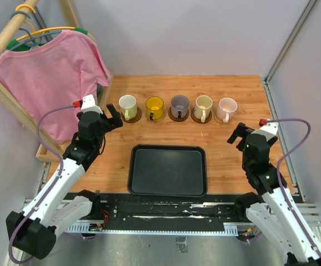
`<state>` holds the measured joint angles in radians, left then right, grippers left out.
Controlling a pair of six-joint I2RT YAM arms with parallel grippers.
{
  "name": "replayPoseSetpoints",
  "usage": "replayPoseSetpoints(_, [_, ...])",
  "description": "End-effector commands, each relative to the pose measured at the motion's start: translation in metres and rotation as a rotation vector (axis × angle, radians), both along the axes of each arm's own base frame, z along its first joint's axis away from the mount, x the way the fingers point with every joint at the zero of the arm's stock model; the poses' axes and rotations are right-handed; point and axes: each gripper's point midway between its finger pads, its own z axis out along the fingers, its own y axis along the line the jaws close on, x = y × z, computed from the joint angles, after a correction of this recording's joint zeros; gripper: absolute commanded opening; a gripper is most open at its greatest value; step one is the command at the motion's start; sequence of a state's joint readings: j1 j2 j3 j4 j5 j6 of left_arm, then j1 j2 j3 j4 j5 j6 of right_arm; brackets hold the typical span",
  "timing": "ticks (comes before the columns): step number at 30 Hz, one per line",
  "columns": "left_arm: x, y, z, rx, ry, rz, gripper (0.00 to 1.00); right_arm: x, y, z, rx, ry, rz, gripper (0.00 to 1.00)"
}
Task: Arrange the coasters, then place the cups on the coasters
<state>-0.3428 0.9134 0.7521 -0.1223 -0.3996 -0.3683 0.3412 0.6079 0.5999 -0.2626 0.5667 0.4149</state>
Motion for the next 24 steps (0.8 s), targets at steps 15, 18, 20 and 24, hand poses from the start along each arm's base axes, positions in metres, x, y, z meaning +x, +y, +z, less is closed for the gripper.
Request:
replayPoseSetpoints(15, [-0.061,0.023,0.017,-0.104,-0.035,0.057,1.00,-0.034,-0.032,0.007,-0.011,0.063,-0.157,0.98])
replayPoseSetpoints(18, [-0.064,0.037,0.005,-0.102,0.036,0.156,1.00,-0.032,-0.031,0.007,-0.013,0.070,-0.153,0.98])
replayPoseSetpoints(20, [-0.064,0.039,-0.003,-0.094,0.070,0.179,1.00,-0.031,-0.030,0.007,-0.016,0.073,-0.151,0.98])
replayPoseSetpoints(24, [-0.063,0.037,-0.015,-0.085,0.095,0.167,1.00,-0.029,-0.029,0.008,-0.018,0.077,-0.147,0.98])
